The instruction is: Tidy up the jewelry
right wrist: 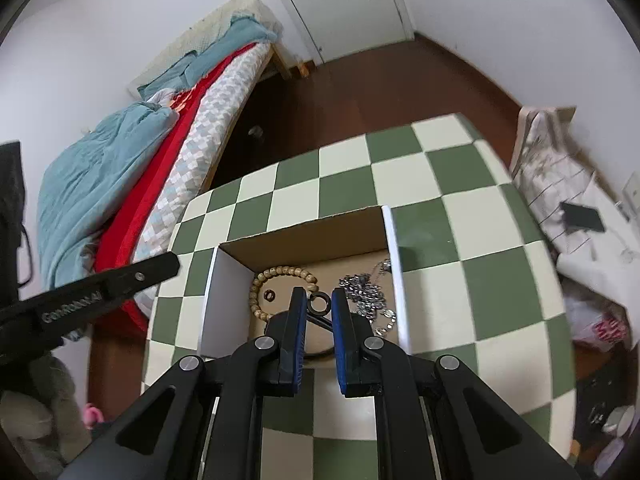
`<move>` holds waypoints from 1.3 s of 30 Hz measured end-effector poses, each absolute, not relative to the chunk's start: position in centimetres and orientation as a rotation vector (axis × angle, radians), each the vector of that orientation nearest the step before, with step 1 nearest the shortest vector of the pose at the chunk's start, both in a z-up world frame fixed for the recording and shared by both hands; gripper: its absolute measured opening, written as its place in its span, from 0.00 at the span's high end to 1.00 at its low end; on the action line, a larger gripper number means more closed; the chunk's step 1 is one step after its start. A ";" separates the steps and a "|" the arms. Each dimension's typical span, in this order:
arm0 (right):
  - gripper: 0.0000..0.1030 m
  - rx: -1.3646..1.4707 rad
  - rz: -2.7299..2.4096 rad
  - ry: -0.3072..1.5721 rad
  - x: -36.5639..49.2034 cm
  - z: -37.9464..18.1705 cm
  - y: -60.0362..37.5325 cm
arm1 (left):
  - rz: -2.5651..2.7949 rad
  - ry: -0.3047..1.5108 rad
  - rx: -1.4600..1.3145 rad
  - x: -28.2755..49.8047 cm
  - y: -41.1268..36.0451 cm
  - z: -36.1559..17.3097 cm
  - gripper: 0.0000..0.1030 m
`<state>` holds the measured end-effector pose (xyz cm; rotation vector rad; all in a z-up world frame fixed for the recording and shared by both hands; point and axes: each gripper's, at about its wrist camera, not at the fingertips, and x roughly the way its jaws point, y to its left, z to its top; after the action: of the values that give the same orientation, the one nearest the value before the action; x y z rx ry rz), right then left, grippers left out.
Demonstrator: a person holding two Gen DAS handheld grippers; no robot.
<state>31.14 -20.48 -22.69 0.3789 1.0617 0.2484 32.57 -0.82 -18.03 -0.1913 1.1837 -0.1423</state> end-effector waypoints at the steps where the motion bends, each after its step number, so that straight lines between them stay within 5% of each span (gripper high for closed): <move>1: 0.87 0.391 0.259 1.078 31.6 -23.0 -20.5 | -0.152 1.201 -0.203 33.0 -0.8 -18.4 0.91; 7: 0.85 0.455 0.293 1.191 34.4 -24.9 -20.9 | -0.151 1.278 -0.273 35.2 -0.4 -19.5 0.88; 8: 0.73 0.458 0.290 1.196 34.6 -24.9 -20.9 | -0.145 1.279 -0.273 35.3 -0.3 -19.5 0.87; 9: 0.64 0.453 0.277 1.197 34.7 -24.8 -21.0 | -0.129 1.276 -0.259 35.3 -0.3 -19.4 0.78; 11: 0.35 0.463 0.272 1.193 34.8 -24.6 -21.3 | -0.110 1.266 -0.246 35.5 -0.2 -19.2 0.43; 12: 0.34 0.453 0.261 1.195 34.8 -24.5 -21.3 | -0.087 1.250 -0.230 35.4 0.0 -19.0 0.24; 15: 0.30 0.364 0.190 1.197 34.6 -24.0 -21.3 | -0.040 1.229 -0.208 35.2 0.6 -18.7 0.15; 17: 0.09 0.292 0.128 1.206 34.4 -23.9 -21.2 | -0.004 1.221 -0.165 35.0 1.0 -18.6 0.01; 22: 0.00 0.099 0.014 1.237 33.9 -24.1 -20.3 | 0.094 1.160 -0.032 33.6 1.3 -18.5 0.00; 39: 0.00 0.010 -0.016 1.176 28.4 -19.6 -19.0 | 0.159 1.043 0.047 25.5 1.4 -15.1 0.00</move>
<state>28.42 -19.00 -19.58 0.0101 1.1757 -0.0163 25.52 1.36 -15.15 0.0466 1.0429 0.1592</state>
